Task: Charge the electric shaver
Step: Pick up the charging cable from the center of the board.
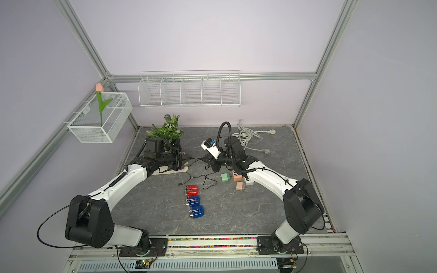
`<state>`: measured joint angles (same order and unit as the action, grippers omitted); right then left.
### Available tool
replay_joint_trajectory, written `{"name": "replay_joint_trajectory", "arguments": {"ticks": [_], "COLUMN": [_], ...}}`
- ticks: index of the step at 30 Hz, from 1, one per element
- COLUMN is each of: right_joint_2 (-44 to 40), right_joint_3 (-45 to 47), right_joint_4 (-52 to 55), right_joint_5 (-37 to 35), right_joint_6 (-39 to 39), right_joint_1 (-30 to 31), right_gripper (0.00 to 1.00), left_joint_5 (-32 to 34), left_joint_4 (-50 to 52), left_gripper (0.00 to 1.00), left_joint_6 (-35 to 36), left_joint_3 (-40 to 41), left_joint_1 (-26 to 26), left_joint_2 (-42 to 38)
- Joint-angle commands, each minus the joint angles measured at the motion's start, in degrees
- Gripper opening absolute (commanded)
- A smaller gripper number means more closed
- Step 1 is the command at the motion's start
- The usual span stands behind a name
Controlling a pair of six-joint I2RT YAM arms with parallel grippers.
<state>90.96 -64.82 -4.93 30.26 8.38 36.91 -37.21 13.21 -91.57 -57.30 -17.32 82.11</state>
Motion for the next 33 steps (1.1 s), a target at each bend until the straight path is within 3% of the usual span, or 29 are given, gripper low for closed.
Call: {"name": "replay_joint_trajectory", "arguments": {"ticks": [1, 5, 7, 11, 13, 18, 24, 29, 33], "right_joint_2": [-1.27, -1.01, -0.96, -1.80, -2.19, -1.01, 7.57, 13.88, 17.57], "right_joint_3": [1.54, 1.62, 1.71, 1.73, 1.04, -2.55, -9.72, -15.00, -16.13], "right_joint_4": [-2.91, -3.05, -3.22, -3.84, -4.41, -6.32, -4.56, -8.27, -16.12], "right_joint_5": [2.12, 2.43, 2.05, 0.31, 0.13, 0.87, 3.83, 5.89, 10.73], "right_joint_6": [-2.29, -3.25, -3.78, -7.57, -12.82, -38.93, -69.63, -81.41, -93.13], "right_joint_1": [-0.59, -0.74, -0.70, -0.81, -0.86, -1.13, -1.83, -2.39, -2.10], "right_gripper": [0.07, 0.08, 0.14, 0.48, 0.59, 0.68, 0.63, 0.61, 0.54], "left_joint_5": [-1.46, -1.39, -1.03, 0.32, 1.67, 5.75, 6.98, 6.80, 7.39], "left_joint_4": [-1.70, -2.31, -2.40, -2.49, -2.64, -6.61, -13.49, -15.22, -15.77], "left_gripper": [0.12, 0.02, 0.00, 0.00, 0.00, 0.00, 0.00, 0.00, 0.00], "left_joint_6": [-2.15, -2.13, -2.13, -1.61, -0.95, 0.17, -0.27, 0.02, 0.34], "left_joint_3": [-1.90, -1.91, -1.82, -2.09, -2.14, -0.75, 1.11, 1.03, 1.14], "left_joint_1": [-0.52, -0.60, -0.69, -0.68, -0.69, -0.62, -0.86, -1.17, -1.21], "left_joint_2": [0.80, 1.04, 0.73, -0.20, -0.87, -2.90, -2.13, -0.99, -0.59]}}
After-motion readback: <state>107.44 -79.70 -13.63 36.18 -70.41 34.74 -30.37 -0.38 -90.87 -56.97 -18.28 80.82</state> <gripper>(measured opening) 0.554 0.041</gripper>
